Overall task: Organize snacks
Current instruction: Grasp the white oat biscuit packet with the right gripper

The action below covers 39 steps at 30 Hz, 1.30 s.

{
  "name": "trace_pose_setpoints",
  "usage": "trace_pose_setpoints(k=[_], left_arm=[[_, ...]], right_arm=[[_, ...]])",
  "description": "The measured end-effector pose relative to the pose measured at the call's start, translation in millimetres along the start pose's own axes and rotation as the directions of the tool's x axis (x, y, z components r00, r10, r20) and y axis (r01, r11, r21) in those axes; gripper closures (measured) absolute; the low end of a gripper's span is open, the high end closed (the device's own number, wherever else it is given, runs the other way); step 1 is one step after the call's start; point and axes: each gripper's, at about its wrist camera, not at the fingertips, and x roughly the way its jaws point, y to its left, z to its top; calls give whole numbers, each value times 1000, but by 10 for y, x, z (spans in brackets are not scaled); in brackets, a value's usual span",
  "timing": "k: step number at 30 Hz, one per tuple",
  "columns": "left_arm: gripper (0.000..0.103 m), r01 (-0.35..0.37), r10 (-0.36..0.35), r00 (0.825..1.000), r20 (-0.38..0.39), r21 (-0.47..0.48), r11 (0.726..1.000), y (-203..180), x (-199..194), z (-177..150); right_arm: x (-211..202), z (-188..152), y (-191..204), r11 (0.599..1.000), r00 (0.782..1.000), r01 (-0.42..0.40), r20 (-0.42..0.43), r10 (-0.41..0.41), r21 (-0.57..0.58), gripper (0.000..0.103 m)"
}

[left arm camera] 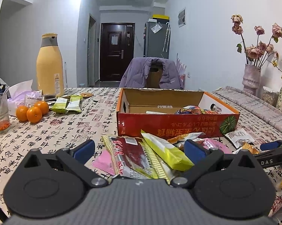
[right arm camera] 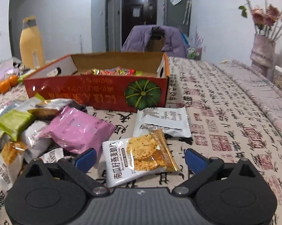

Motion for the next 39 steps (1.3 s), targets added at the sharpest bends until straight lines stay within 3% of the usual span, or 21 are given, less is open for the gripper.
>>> trace_pose_setpoints(k=[6,13,21,39], left_arm=[[0,-3,2,1000,-22,-18,1000,48,35,-13],[0,3,-4,999,-44,-31,1000,64,70,-43],[0,-8,6,998,-66,-38,999,89,75,-72],[0,-40,29,984,-173,-60,997,151,116,-6]], right_arm=[[124,32,-3,999,999,-30,-44,30,-11,11],[91,20,-8,997,997,-69,-32,68,-25,19],[-5,-27,36,993,995,-100,-8,99,-67,37],[-165,-214,-18,996,994,-77,84,73,35,41]])
